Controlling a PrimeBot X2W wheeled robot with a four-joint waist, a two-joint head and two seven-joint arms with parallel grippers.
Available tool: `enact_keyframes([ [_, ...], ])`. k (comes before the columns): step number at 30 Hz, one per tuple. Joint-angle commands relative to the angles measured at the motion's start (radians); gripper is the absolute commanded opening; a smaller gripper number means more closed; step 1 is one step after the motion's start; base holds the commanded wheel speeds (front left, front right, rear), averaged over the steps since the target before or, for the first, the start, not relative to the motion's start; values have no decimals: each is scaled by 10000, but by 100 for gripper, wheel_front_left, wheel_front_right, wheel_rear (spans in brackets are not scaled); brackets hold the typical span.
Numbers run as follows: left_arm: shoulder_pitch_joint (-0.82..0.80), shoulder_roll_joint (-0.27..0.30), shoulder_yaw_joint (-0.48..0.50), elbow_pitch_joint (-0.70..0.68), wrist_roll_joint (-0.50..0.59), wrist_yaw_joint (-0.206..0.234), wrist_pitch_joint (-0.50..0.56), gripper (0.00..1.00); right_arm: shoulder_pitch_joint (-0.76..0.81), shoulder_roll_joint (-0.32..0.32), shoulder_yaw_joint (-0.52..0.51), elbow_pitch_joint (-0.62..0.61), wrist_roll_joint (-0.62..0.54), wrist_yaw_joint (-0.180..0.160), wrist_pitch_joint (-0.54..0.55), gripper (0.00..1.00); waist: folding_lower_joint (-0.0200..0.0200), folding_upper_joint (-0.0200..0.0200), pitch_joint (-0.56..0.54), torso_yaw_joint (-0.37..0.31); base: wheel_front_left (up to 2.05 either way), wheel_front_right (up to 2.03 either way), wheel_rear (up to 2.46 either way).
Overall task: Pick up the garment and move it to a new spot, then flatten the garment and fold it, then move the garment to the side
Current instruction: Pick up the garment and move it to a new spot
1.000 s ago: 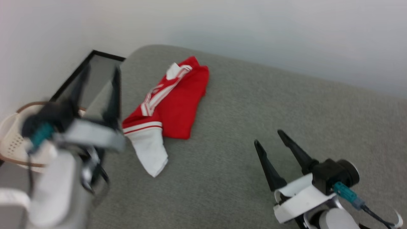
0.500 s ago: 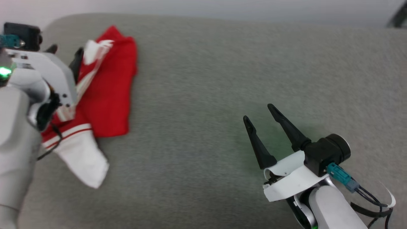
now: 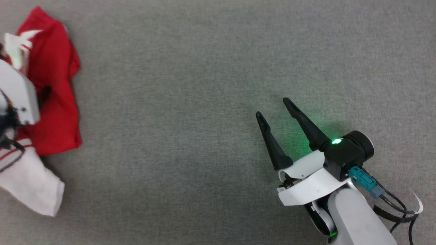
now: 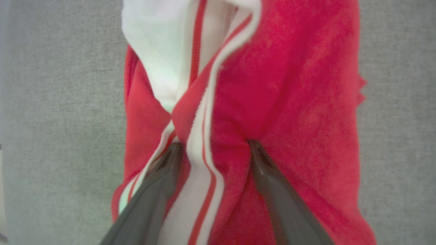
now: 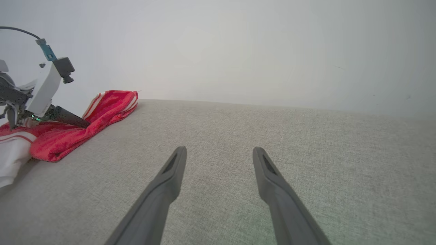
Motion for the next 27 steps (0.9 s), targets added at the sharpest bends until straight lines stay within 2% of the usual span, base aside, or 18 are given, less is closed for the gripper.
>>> enact_keyframes([
  [1,97,-102,-188,317,-147,29,135,100,-190,13,37,-85,-81,-14,-50,100,0,0,526,-386,0,0,0],
  [3,235,-237,-168,765,-414,33,356,100,-243,20,76,-123,-115,-14,-36,100,0,0,678,-452,0,0,0],
  [6,640,-826,-439,1095,-875,27,1215,100,-254,40,110,-209,-167,-14,-10,100,0,0,789,-461,0,0,0],
  [11,754,-1057,-802,1113,-1149,25,1330,100,-315,67,239,-450,-158,-14,47,100,0,0,840,-484,0,0,0],
  [12,815,-1058,-931,996,-1208,25,1384,36,-315,74,276,-488,-156,-14,66,100,0,0,818,-488,0,0,0],
  [13,878,-1024,-1005,875,-1301,8,1361,0,-310,81,313,-514,-154,-14,56,100,0,0,786,-492,0,0,0],
  [16,809,-718,-1063,626,-1454,7,811,0,-307,83,317,-517,-90,-14,70,100,0,0,650,-499,0,0,0],
  [19,402,-459,-1028,644,-1295,33,-341,0,-230,91,266,-426,-11,-14,47,100,0,0,393,-504,0,0,0],
  [20,402,-459,-1028,644,-1295,33,-341,0,-230,91,266,-426,-11,-14,47,100,0,0,393,-504,0,0,0],
  [23,39,-371,-1094,748,-1122,30,-1353,0,-13,89,147,-269,116,-14,2,100,0,0,-37,-504,0,0,0],
  [27,-299,-495,-1425,517,-966,-10,-2183,0,346,96,-129,-46,291,-14,-43,100,0,0,-757,-499,0,0,0],
])
